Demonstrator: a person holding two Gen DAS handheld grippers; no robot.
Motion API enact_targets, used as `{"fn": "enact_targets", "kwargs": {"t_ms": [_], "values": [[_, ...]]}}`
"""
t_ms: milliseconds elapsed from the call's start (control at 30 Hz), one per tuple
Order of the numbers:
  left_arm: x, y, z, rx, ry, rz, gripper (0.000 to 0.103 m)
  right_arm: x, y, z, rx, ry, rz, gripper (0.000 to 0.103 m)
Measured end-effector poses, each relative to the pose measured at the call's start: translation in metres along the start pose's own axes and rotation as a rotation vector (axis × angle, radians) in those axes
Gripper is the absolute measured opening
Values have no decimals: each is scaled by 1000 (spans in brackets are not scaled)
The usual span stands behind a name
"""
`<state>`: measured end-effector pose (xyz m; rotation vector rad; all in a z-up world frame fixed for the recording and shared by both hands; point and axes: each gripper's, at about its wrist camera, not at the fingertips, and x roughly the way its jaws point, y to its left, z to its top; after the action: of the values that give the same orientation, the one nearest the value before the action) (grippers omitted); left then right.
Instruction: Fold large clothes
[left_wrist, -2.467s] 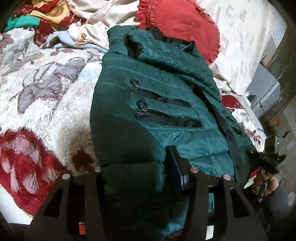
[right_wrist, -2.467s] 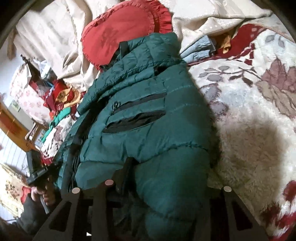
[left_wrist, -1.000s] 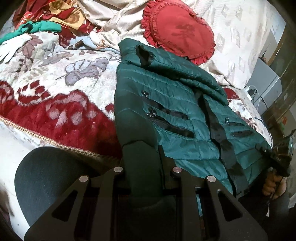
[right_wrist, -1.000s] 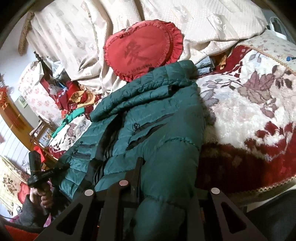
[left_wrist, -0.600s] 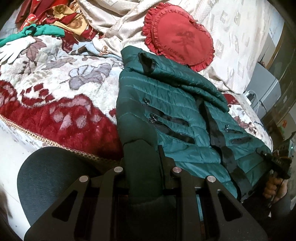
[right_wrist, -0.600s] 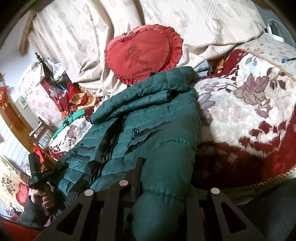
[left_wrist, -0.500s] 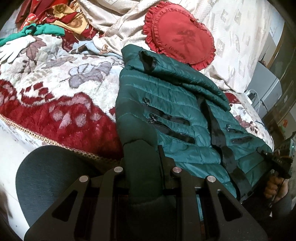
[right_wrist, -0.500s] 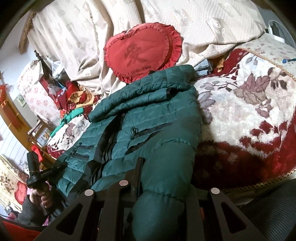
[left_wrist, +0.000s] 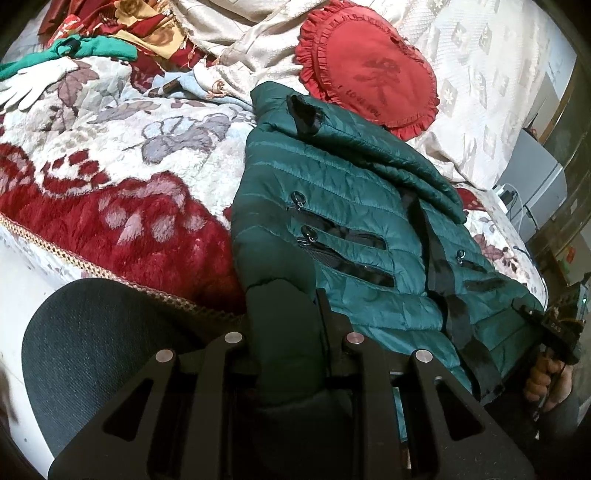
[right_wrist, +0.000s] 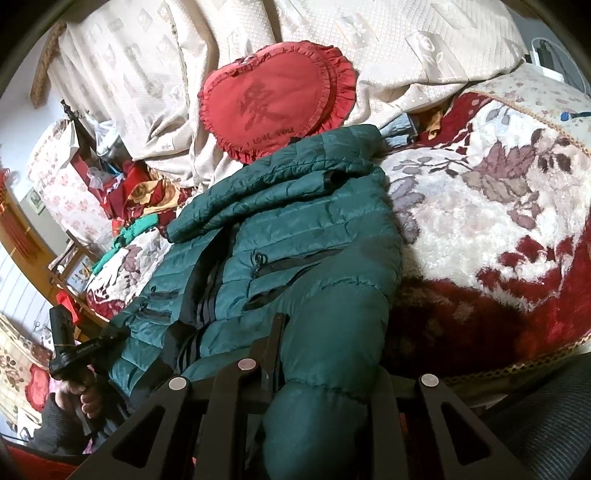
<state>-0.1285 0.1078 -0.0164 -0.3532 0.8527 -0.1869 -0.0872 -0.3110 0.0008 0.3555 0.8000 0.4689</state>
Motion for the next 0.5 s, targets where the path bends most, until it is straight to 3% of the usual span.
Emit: {"fn": "enact_targets", "kwargs": {"t_ms": [500], "values": [[6,-3,-1,19,27,49,21,0,6,-1,-21,4,-40,16]]}}
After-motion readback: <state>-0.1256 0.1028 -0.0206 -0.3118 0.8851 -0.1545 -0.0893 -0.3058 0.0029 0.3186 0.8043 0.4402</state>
